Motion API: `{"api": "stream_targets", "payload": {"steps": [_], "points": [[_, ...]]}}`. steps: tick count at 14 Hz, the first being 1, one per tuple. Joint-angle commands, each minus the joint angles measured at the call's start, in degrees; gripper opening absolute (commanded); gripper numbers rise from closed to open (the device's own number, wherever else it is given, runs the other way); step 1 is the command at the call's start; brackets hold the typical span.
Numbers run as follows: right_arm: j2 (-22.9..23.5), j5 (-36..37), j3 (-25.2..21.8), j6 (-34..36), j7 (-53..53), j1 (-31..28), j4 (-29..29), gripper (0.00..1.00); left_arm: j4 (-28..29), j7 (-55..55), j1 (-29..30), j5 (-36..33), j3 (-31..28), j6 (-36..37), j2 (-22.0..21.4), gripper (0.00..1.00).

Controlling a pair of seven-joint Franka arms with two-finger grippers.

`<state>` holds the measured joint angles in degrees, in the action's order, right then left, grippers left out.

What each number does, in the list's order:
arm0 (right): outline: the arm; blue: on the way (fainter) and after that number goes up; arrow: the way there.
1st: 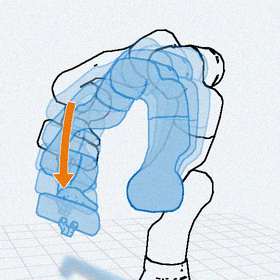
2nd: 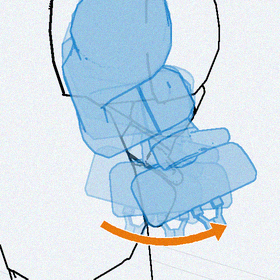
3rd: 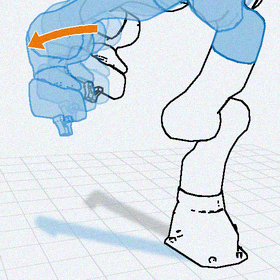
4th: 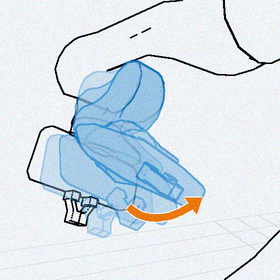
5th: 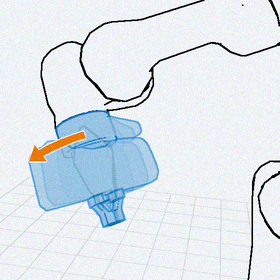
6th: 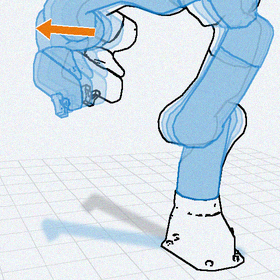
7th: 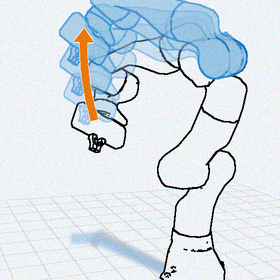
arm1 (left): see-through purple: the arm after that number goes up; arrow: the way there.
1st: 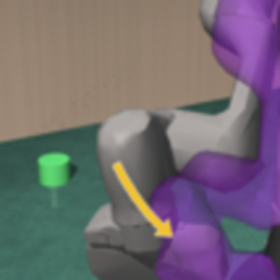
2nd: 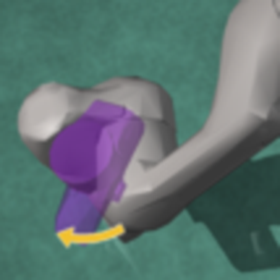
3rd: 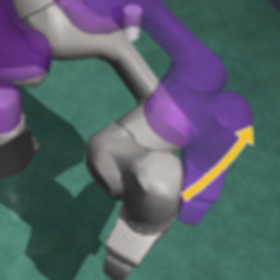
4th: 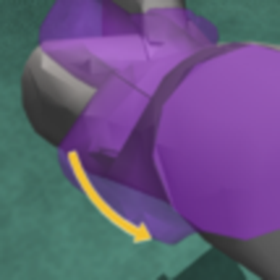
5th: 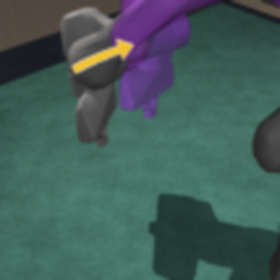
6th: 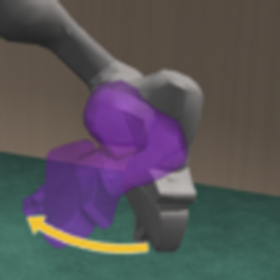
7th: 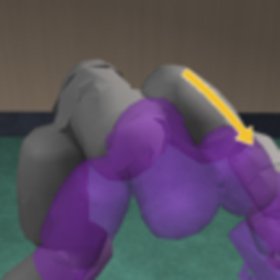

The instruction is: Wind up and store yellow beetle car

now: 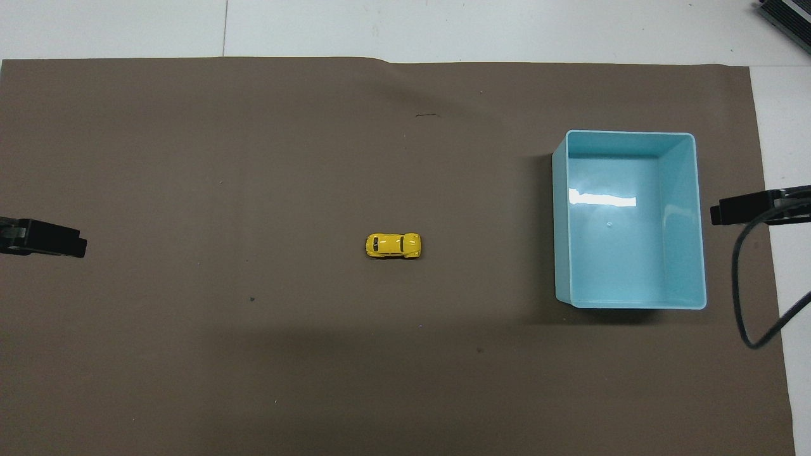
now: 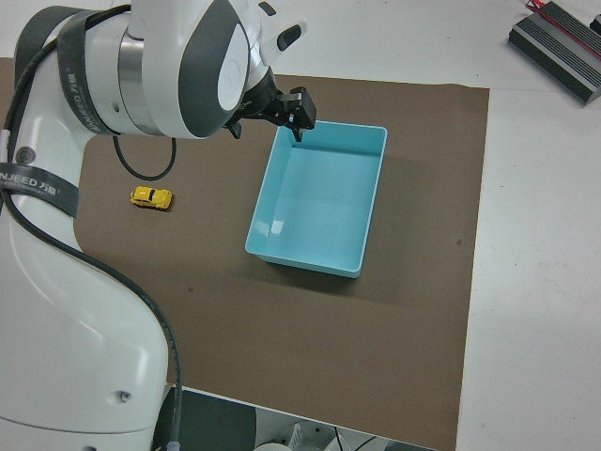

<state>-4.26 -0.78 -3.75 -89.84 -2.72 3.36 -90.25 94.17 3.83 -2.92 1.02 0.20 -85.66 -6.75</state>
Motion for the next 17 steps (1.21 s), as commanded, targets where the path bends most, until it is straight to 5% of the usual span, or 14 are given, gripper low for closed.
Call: {"api": "stream_targets", "payload": {"steps": [1, 17], "points": [[-0.49, -0.45, 0.14, 0.89, 1.05, -0.37, 0.17, 1.0, 0.22, -0.32, -0.07, -0.23, 0.06, -0.12, -0.46, 1.0], [-0.49, -0.45, 0.14, 0.89, 1.05, -0.37, 0.17, 1.0, 0.66, -9.08, -1.39, -0.06, 0.06, -6.1, 3.05, 1.0]]}}
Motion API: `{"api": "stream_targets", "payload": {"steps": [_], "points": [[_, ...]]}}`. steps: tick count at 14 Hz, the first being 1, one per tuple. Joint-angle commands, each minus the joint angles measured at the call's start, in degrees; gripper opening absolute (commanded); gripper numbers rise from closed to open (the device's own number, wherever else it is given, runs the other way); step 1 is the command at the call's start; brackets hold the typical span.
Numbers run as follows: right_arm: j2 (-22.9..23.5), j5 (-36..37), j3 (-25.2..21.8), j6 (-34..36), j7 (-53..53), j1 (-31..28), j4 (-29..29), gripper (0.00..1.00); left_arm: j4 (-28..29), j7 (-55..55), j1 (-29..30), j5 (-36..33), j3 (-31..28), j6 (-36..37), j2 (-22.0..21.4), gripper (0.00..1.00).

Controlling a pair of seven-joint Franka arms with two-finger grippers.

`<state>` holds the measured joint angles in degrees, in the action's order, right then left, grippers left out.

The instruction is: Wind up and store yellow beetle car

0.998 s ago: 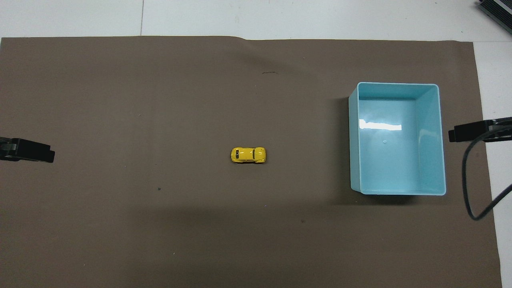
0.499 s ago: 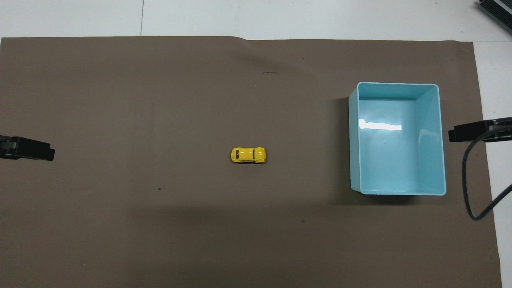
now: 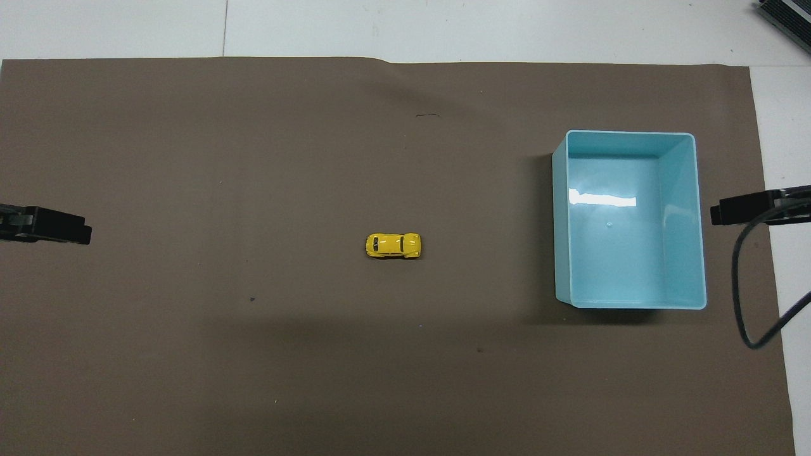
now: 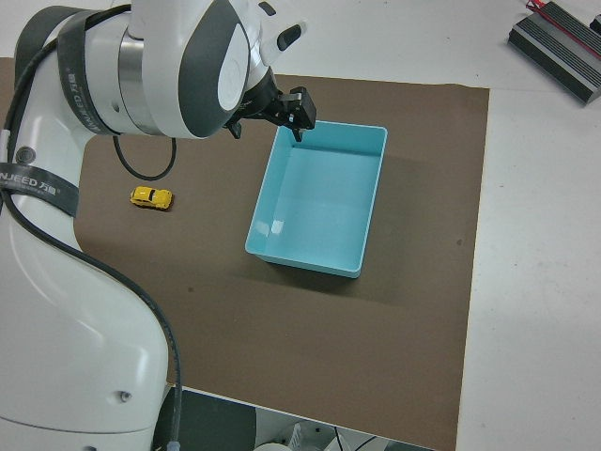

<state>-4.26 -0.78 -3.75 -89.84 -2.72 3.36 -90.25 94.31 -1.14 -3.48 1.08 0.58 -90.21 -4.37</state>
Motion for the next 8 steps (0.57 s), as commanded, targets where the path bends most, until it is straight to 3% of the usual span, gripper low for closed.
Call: {"api": "stream_targets", "payload": {"steps": [1, 8], "points": [[-0.49, -0.45, 0.14, 0.89, 1.05, -0.37, 0.16, 1.0, 0.53, -5.78, -1.69, -0.11, -0.31, -2.07, 1.11, 1.0], [-0.49, -0.45, 0.14, 0.89, 1.05, -0.37, 0.16, 1.0, 0.97, -17.9, -4.42, 1.63, -0.31, -6.81, 4.54, 1.0]]}}
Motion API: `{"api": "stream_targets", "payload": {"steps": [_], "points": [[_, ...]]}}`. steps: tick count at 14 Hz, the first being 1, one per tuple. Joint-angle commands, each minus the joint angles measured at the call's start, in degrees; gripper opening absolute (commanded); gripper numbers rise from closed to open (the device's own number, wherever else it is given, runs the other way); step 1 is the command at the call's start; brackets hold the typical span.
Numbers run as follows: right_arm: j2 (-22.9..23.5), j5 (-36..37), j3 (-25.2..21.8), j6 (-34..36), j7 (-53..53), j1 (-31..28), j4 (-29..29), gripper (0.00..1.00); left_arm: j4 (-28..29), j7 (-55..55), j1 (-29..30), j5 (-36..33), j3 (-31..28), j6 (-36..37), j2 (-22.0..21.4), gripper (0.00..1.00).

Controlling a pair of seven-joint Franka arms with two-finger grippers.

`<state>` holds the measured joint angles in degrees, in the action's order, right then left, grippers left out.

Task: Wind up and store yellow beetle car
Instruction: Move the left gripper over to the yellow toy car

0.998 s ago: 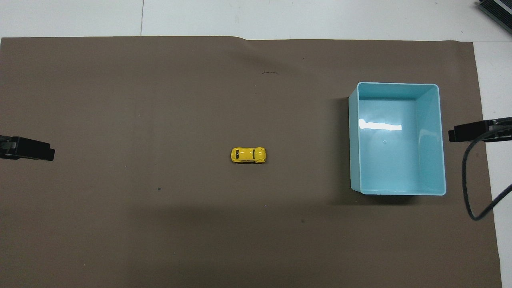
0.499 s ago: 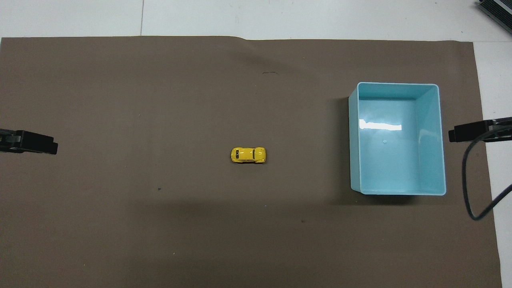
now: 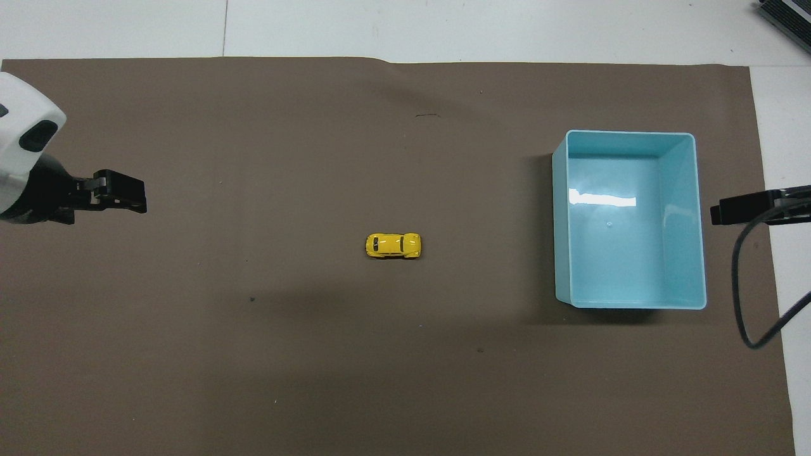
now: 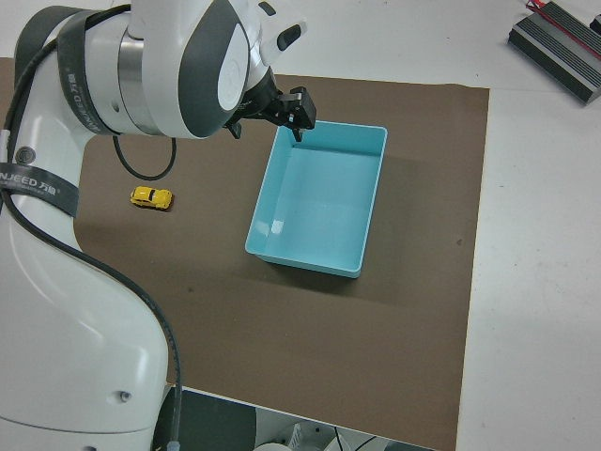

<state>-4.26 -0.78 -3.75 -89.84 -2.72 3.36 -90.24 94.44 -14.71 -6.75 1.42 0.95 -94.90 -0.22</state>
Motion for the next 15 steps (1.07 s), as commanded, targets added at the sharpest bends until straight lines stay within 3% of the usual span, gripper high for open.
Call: {"api": "stream_targets", "payload": {"steps": [1, 8, 15], "points": [[-0.49, -0.45, 0.14, 0.89, 1.05, -0.37, 0.15, 1.0, 1.01, -8.89, -1.16, 2.52, -0.68, -2.83, 0.92, 1.0], [-0.49, -0.45, 0.14, 0.89, 1.05, -0.37, 0.15, 1.0, 5.22, -38.34, -4.31, 6.13, -0.68, -11.87, 2.32, 1.0], [-0.49, -0.45, 0.14, 0.89, 1.05, -0.37, 0.15, 1.0, 5.32, -77.24, -10.2, 6.93, -0.68, -17.76, 7.85, 1.0]]}}
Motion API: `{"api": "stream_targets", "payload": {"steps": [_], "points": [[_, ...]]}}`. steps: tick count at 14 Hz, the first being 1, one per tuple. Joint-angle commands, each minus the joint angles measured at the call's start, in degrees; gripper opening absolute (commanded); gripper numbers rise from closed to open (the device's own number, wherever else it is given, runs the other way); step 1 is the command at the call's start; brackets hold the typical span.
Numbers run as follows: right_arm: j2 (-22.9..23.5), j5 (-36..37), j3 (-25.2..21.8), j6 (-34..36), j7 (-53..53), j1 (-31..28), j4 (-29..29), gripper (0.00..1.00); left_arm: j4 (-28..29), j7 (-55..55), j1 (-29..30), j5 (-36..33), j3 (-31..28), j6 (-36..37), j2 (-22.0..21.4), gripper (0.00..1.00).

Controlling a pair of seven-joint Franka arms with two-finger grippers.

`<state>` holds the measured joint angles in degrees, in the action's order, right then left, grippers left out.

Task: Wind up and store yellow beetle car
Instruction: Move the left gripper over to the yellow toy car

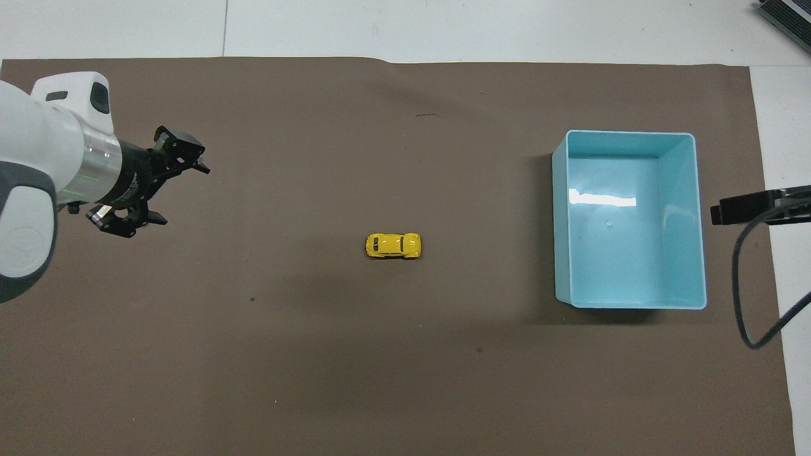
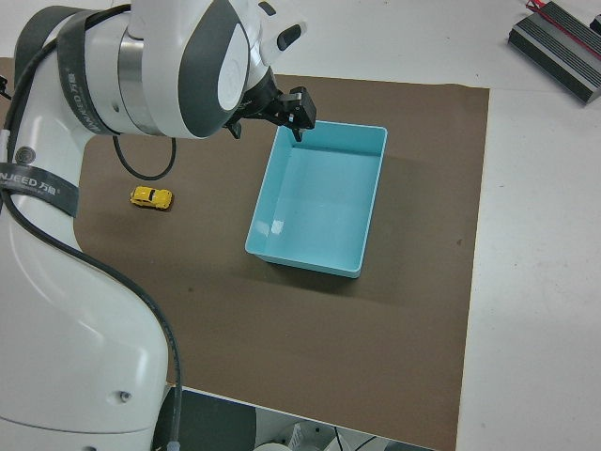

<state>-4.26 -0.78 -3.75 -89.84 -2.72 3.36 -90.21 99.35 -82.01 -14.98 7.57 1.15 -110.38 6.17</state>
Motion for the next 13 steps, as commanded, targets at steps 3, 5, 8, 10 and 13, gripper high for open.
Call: {"api": "stream_targets", "payload": {"steps": [3, 5, 8, 10, 13], "points": [[-0.49, -0.45, 0.14, 0.89, 1.05, -0.37, 0.12, 1.0, 0.05, -29.11, -6.54, 0.16, -0.98, -8.69, 6.99, 1.0], [-0.49, -0.45, 0.14, 0.98, 1.05, -0.37, 0.12, 1.0, 0.23, -32.24, -8.13, 0.16, -0.98, -11.07, 8.76, 1.0], [-0.49, -0.45, 0.14, 0.89, 1.05, -0.37, 0.12, 1.0, 0.05, -37.41, -10.59, 0.69, -0.89, -14.76, 10.96, 1.0], [-0.49, -0.45, 0.14, 0.89, 1.05, -0.37, 0.12, 1.0, -0.04, -40.15, -12.96, 0.86, -0.8, -17.14, 12.63, 1.0], [-0.49, -0.45, 0.14, 0.89, 1.05, -0.37, 0.12, 1.0, 0.05, -41.03, -16.65, 1.56, -0.8, -17.32, 14.39, 1.0]]}}
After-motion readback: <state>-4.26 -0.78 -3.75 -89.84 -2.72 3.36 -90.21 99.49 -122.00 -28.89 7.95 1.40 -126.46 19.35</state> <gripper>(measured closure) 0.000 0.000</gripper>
